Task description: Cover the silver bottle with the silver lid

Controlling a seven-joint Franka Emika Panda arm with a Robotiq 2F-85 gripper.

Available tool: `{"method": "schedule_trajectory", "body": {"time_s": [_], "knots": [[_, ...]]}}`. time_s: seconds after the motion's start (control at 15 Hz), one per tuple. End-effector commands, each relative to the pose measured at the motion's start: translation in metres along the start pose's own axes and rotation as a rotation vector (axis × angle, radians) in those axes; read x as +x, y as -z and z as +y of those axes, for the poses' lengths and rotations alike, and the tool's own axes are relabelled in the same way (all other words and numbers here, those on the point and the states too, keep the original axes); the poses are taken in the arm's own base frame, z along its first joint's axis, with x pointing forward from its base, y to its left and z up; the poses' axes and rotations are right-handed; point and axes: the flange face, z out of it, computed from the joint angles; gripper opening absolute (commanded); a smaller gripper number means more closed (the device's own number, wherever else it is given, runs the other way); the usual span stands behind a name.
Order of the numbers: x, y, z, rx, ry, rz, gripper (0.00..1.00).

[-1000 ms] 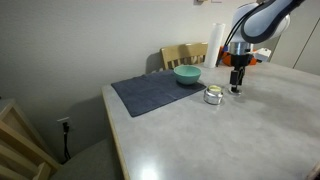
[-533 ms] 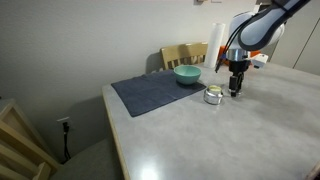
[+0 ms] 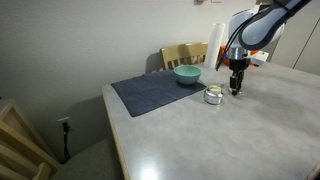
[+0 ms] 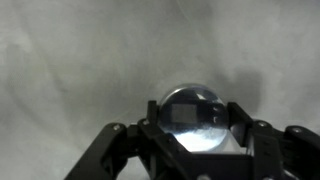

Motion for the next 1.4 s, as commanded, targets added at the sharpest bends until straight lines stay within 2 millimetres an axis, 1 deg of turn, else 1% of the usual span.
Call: {"method": "schedule_trajectory", "body": {"time_s": [0.0, 0.2, 0.47, 0.6, 0.73, 1.0, 1.2, 1.33], "knots": [[-0.001, -0.009, -0.001, -0.066, 0.005, -0.039, 0.44], [-0.003, 0.001, -0.014, -0.131, 0.02, -0.035, 0.44], [-0.005, 0.021, -0.042, -0.26, 0.044, -0.014, 0.44], [-0.007, 0.034, -0.058, -0.329, 0.05, 0.012, 0.44], [-0.01, 0.052, -0.076, -0.382, 0.052, 0.046, 0.44], [-0.019, 0.096, -0.111, -0.448, 0.04, 0.132, 0.44], [-0.028, 0.122, -0.133, -0.404, 0.086, 0.157, 0.44], [-0.032, 0.135, -0.143, -0.349, 0.134, 0.173, 0.44]]}}
